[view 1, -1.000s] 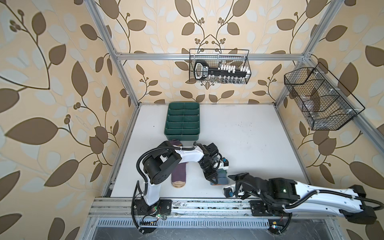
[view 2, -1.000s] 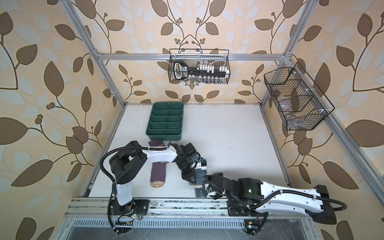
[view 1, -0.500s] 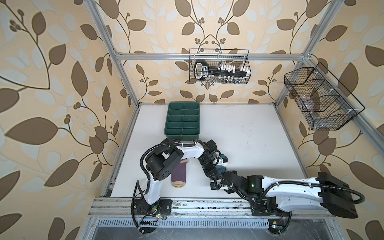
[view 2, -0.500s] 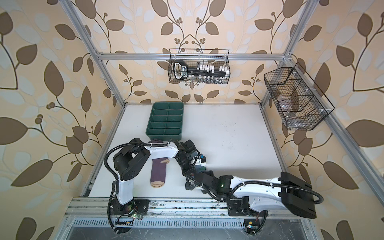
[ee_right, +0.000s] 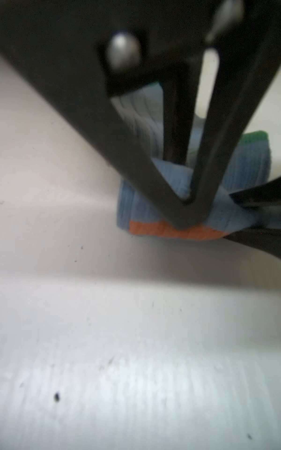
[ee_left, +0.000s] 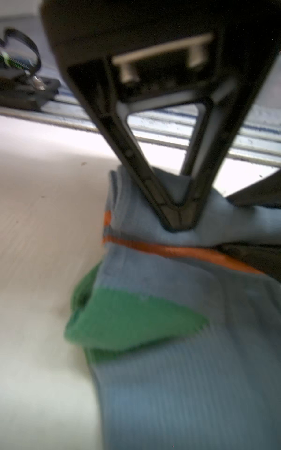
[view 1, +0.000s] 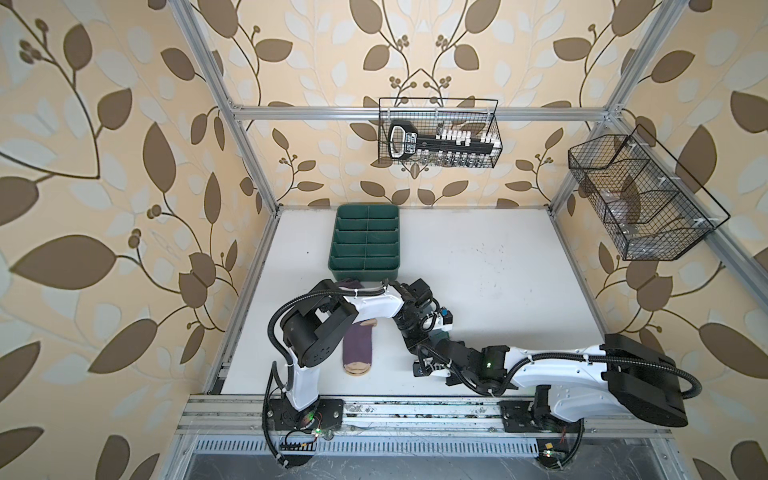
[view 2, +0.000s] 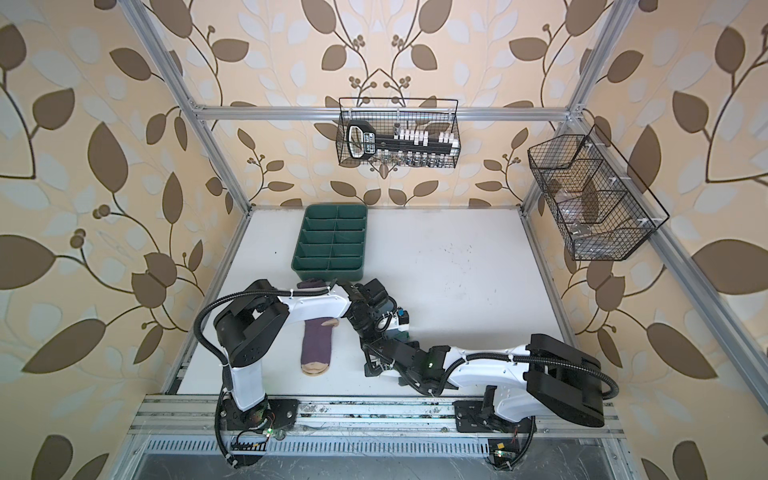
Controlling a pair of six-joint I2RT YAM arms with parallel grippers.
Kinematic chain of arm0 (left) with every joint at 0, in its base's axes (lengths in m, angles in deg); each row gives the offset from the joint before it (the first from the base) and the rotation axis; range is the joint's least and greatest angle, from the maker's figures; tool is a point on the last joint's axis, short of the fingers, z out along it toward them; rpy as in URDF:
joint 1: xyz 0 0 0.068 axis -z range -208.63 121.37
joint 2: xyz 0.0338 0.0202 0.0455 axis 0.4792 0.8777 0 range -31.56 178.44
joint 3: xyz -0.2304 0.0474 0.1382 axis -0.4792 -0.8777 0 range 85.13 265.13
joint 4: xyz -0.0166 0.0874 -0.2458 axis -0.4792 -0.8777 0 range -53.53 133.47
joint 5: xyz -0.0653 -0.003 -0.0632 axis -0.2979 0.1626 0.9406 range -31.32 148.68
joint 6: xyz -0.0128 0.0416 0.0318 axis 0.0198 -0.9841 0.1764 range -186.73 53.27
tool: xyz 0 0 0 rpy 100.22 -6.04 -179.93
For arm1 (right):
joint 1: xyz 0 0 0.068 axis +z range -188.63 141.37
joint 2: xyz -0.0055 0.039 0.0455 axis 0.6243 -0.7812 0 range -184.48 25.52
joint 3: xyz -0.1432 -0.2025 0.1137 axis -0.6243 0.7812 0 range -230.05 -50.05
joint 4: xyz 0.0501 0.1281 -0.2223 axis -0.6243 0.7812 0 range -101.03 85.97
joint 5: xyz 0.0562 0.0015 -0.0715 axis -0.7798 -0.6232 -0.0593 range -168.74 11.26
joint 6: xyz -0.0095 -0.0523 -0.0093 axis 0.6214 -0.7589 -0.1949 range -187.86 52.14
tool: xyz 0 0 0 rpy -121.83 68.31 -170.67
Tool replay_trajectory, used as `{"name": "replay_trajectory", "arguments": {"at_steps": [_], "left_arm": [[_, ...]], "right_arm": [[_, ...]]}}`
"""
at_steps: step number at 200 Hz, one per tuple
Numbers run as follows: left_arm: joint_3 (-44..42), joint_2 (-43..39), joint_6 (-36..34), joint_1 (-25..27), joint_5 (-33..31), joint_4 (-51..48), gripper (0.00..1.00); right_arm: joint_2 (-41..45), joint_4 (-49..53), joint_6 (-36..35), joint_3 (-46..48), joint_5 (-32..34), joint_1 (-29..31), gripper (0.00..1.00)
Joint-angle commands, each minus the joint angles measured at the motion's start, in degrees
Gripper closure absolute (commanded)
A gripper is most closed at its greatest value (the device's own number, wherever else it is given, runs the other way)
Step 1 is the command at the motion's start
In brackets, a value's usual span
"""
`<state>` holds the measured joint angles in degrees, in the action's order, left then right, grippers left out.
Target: Roll the socks
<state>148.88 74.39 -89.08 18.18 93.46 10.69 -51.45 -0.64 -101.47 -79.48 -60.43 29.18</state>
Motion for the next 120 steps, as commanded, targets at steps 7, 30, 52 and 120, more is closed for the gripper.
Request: {"name": "replay_trajectory", "arguments": {"at_steps": [7,30,52,120], "left_arm": [[-1.4,-12.17,2.55,-1.75,-14.04,5.57,0.67],[-4.76,-22.92,4.36,-2.62,-29.34,11.51,0.6],[-9.51,-35.97,3.96,-2.95,-43.21,16.22,0.47],[-14.65,-61.03,2.79,-2.96,-33.95,2.0,0.31]], "right_arm": [[0.44,9.37,1.48,-1.56,-6.86,-0.88,1.0],[-0.55,13.68,3.09,-5.1,-8.19,-2.29,1.0],[-4.02,20.03,4.99,-10.84,-11.33,-3.75,1.0],[-19.39,29.86,11.94,-25.33,-25.36,-11.12,1.0]]}}
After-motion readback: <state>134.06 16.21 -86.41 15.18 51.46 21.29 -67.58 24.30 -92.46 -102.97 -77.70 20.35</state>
